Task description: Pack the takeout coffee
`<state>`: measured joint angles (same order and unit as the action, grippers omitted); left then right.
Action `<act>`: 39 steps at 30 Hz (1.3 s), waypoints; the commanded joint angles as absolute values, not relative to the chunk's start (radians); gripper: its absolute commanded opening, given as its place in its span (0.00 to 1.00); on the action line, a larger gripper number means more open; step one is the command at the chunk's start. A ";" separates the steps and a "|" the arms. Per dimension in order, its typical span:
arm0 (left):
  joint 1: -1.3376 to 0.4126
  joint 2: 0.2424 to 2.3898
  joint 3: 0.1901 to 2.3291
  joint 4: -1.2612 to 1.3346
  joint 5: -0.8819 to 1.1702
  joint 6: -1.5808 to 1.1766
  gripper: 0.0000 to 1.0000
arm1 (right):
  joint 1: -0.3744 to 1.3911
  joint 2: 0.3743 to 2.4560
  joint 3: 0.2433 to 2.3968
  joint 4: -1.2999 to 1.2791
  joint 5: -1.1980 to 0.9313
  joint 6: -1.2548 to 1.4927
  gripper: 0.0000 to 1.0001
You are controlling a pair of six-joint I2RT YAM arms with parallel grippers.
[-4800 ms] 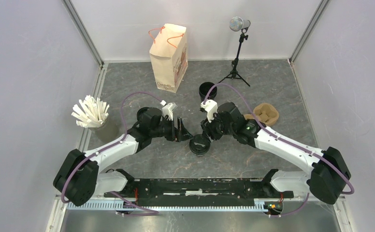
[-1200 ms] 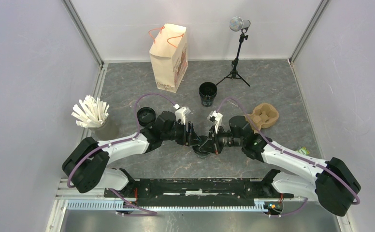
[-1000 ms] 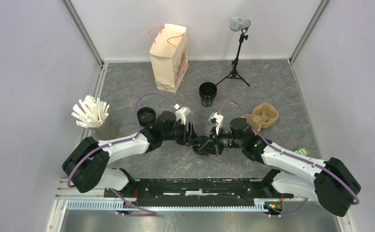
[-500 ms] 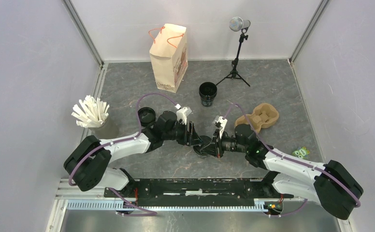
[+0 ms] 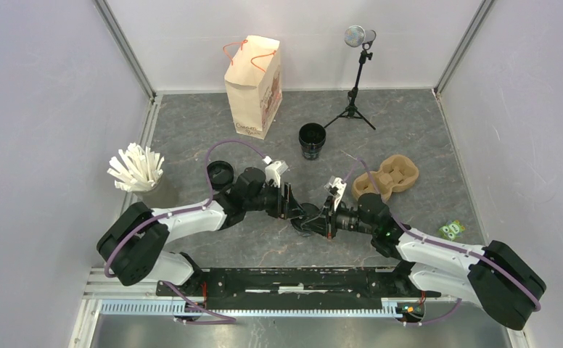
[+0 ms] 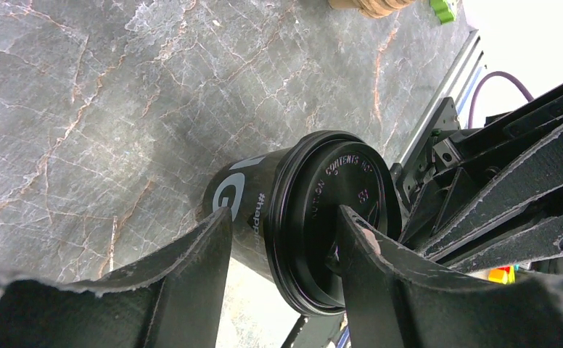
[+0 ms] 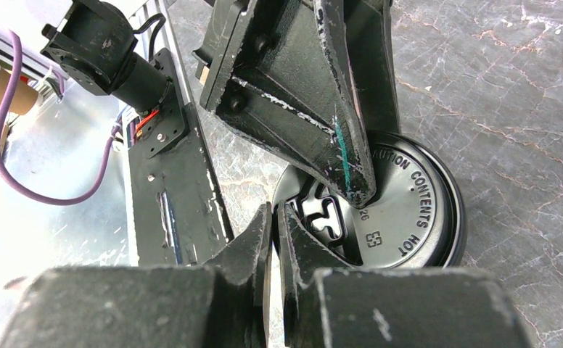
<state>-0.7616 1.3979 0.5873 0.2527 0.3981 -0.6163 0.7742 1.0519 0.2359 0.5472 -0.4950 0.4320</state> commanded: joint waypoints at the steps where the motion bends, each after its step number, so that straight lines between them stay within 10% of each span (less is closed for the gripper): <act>1: -0.764 1.455 0.506 0.139 0.284 -0.594 0.59 | 0.765 1.114 0.120 0.265 -0.351 0.396 0.10; 39: -0.813 1.393 0.587 0.135 0.319 -0.578 0.60 | 0.754 0.867 0.474 0.010 -0.296 0.372 0.17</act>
